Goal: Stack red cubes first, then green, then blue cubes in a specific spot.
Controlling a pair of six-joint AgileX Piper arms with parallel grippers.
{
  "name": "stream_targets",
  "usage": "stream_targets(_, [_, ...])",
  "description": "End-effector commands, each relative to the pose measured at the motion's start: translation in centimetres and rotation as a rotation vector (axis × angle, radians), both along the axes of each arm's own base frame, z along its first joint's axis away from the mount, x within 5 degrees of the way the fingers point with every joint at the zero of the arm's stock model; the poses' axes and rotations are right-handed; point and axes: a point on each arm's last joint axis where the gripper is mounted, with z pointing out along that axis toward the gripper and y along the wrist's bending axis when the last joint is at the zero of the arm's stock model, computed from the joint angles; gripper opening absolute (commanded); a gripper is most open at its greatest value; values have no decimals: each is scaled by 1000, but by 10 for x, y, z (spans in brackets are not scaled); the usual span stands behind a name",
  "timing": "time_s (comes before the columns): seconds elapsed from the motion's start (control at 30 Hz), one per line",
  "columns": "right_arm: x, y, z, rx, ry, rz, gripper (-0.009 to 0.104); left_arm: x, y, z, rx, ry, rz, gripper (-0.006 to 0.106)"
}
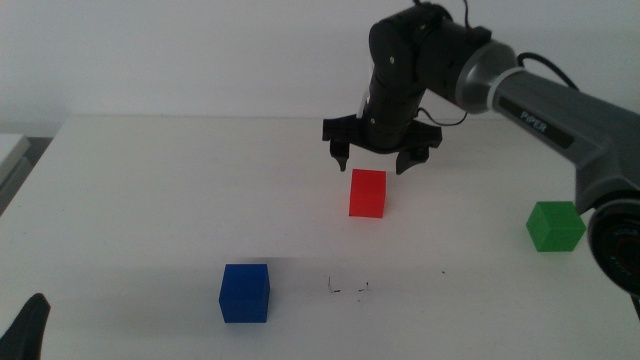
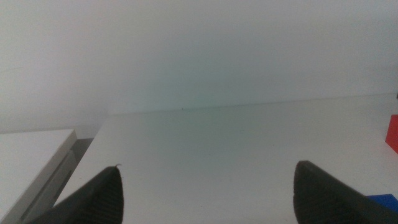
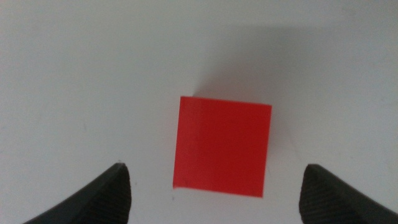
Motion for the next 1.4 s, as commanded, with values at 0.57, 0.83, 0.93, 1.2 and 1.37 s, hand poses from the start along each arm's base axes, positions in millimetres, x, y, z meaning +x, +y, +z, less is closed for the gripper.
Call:
stream_targets(0.57, [18,6,-52,-25,-11,-68,85,0,0,1,-2,-15,1,94])
stream_targets(0.83, [22,8,-53,-14,-49,-70,44,0,0,1,-2,-15,1,94])
stream_targets(0.93, [22,8,-53,-14,-49,-70,23,0,0,1,-2,-15,1,94])
stream_targets(1.2, [1,0,13,-156,-113,-23,8,0,0,1,-2,-15,1,94])
stream_targets(1.37, [-50,10,61,-205,-216,5,7,0,0,1,-2,-15,1,94])
